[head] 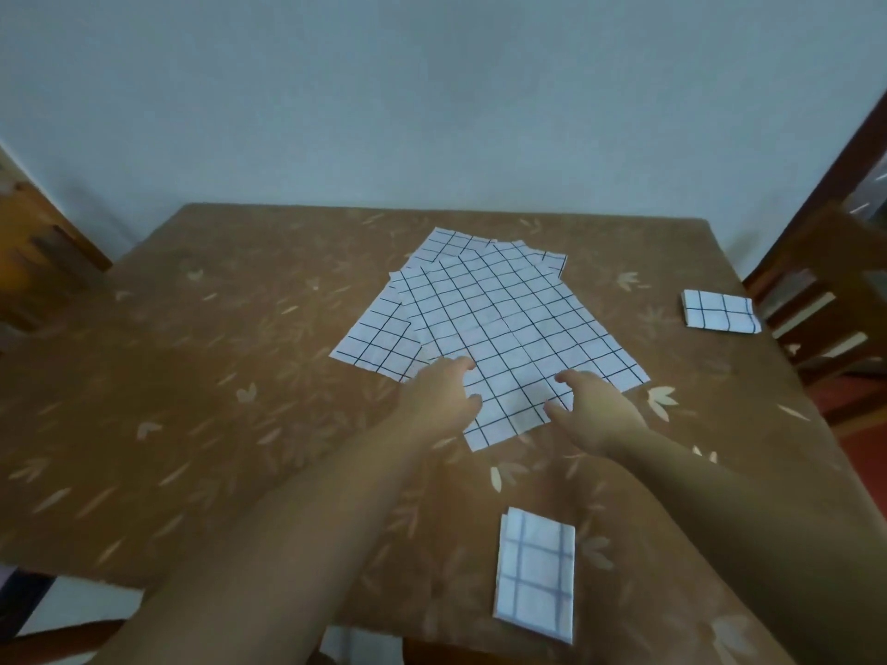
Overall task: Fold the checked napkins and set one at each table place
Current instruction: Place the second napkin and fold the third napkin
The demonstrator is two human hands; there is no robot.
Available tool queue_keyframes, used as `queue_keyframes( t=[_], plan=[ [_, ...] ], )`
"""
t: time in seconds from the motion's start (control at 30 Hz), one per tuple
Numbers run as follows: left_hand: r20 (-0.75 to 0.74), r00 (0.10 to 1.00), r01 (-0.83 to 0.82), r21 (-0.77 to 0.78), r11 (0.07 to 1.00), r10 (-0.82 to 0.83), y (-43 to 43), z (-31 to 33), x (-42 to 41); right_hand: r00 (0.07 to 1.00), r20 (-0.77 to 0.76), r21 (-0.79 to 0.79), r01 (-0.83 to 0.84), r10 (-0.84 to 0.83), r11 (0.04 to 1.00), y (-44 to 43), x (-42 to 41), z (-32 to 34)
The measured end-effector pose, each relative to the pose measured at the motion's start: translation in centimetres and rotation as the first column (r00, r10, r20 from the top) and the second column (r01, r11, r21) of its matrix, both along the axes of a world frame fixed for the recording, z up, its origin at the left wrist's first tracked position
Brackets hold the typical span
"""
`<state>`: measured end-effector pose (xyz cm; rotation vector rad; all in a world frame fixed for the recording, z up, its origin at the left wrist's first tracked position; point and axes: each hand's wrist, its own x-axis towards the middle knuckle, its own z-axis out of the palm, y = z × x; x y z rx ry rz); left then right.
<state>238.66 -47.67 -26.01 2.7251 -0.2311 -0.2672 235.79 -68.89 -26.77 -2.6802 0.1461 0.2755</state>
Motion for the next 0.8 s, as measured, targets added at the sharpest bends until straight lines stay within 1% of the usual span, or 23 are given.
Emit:
queue_keyframes(
  t=[0.13,0.27,0.4,0.5,0.57,0.63,0.7,0.8],
  plan=[
    [-0.041,0.997,0.067,0.119,0.991,-0.063,-1.6,-4.4,2.2,0.997,-0.073,-0.007,-0.013,0.012,1.0,-1.3,1.9,-5.2],
    [-0.01,0.994,0.113,0.186,0.976,-0.113,-2.6,-7.8,3.3,0.998,0.006,-0.11,-0.056,0.057,0.992,-1.9,3.2,-8.5],
    [-0.067,0.996,0.079,0.216,0.973,-0.066,-3.5,-10.3,4.2,0.996,0.046,-0.2,-0.068,0.079,0.978,-2.1,5.1,-10.5],
    [-0.114,0.993,0.05,0.219,0.974,-0.026,-4.2,-11.8,5.4,0.994,0.063,-0.213,-0.072,0.087,0.974,-2.0,6.8,-11.5],
    [-0.132,0.991,0.05,0.228,0.972,-0.02,-4.6,-12.6,5.8,0.996,0.046,-0.214,-0.069,0.081,0.974,-2.0,7.7,-12.1],
    [-0.114,0.993,0.041,0.245,0.969,-0.013,-4.7,-13.2,5.8,0.996,0.036,-0.222,-0.066,0.076,0.973,-1.7,7.9,-12.9],
    [-0.066,0.998,0.029,0.241,0.97,-0.014,-4.7,-13.9,5.5,0.995,0.067,-0.234,-0.052,0.069,0.971,-1.4,7.7,-13.5],
    [0.07,0.997,0.001,0.179,0.984,-0.014,-4.6,-14.5,5.0,0.99,0.131,-0.207,-0.031,0.059,0.978,-1.2,7.2,-13.8]
  ],
)
